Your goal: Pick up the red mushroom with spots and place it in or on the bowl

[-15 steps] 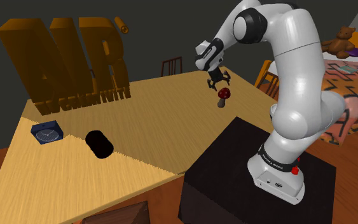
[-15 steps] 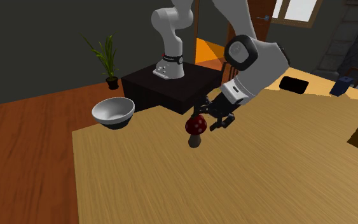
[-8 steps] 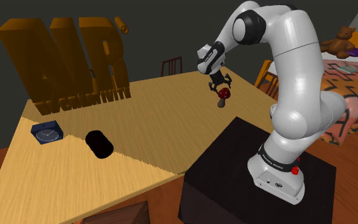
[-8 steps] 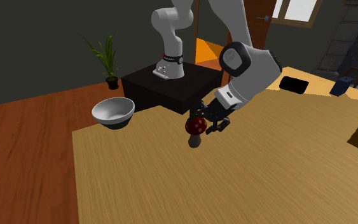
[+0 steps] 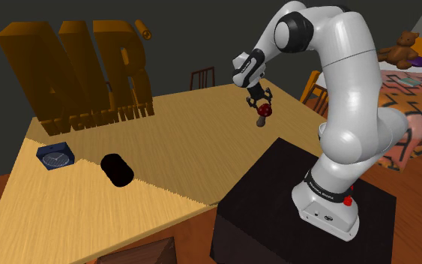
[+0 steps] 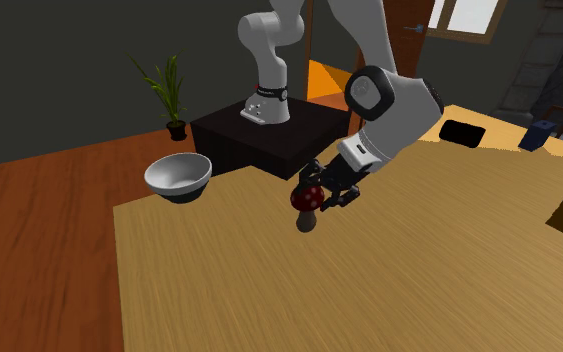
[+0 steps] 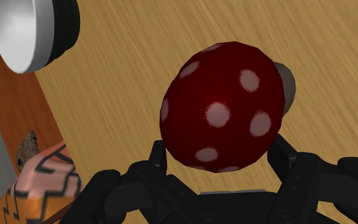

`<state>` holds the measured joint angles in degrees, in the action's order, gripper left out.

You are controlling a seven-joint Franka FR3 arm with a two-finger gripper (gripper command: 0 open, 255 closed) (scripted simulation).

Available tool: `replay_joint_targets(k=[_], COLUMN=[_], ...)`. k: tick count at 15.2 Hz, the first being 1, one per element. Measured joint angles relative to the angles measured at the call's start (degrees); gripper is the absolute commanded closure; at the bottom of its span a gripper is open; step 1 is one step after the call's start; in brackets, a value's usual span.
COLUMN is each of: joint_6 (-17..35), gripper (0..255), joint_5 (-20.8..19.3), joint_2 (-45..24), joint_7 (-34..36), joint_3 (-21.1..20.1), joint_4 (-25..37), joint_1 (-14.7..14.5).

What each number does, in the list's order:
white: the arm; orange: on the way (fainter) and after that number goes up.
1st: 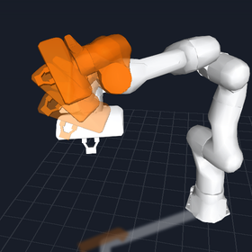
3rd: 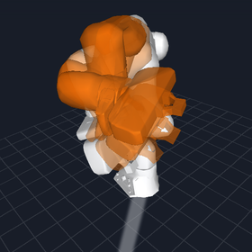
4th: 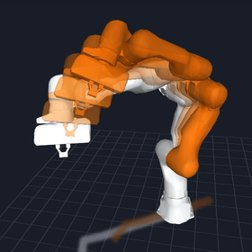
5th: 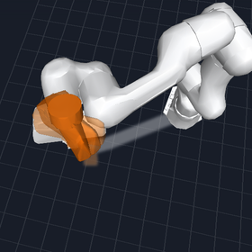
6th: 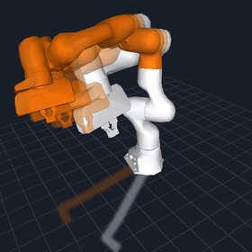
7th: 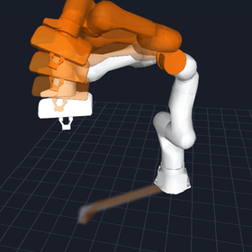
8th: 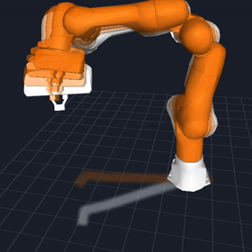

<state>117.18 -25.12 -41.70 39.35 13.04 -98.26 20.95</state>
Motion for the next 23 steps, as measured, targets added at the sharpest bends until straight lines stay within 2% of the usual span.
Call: replay_joint_targets(k=[8, 23], joint_6=[-0.5, -7.0], gripper=[255, 255], joint_5=[0.0, -0.1], joint_2=[0.7, 8.6], joint_7=[-0.2, -3.1], joint_3=[0.0, 0.5], joint_4=[-0.3, -0.9], joint_1=[-0.1, -0.9])
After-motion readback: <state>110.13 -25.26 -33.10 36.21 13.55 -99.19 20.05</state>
